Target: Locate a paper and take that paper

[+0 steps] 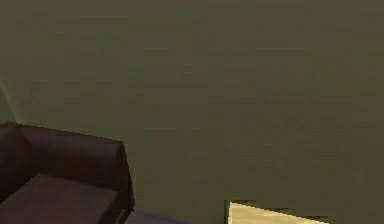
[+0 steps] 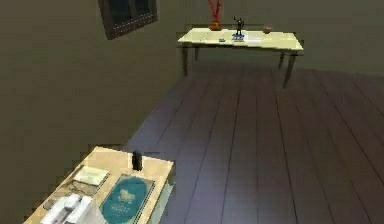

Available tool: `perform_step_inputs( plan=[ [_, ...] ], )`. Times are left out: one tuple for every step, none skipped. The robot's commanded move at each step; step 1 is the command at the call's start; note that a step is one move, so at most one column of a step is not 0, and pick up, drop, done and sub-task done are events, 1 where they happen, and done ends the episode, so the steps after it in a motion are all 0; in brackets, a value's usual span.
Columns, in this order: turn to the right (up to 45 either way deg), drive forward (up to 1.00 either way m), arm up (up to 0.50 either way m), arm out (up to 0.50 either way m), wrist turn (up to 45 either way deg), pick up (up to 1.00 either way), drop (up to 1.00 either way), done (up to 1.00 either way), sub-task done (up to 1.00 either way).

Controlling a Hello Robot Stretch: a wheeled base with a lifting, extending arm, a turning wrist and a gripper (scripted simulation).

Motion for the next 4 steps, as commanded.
perform_step_inputs(
  plan=[
    [-36.0, 0.0, 0.0, 0.0, 0.0, 0.0, 0.0, 0.0, 0.0],
    [0.0, 0.0, 0.5, 0.0, 0.0, 0.0, 0.0, 0.0, 0.0],
    [0.0, 0.0, 0.1, 0.0, 0.0, 0.0, 0.0, 0.0, 0.0],
    [0.0, 0.0, 0.0, 0.3, 0.0, 0.0, 0.0, 0.0, 0.0]
  ],
)
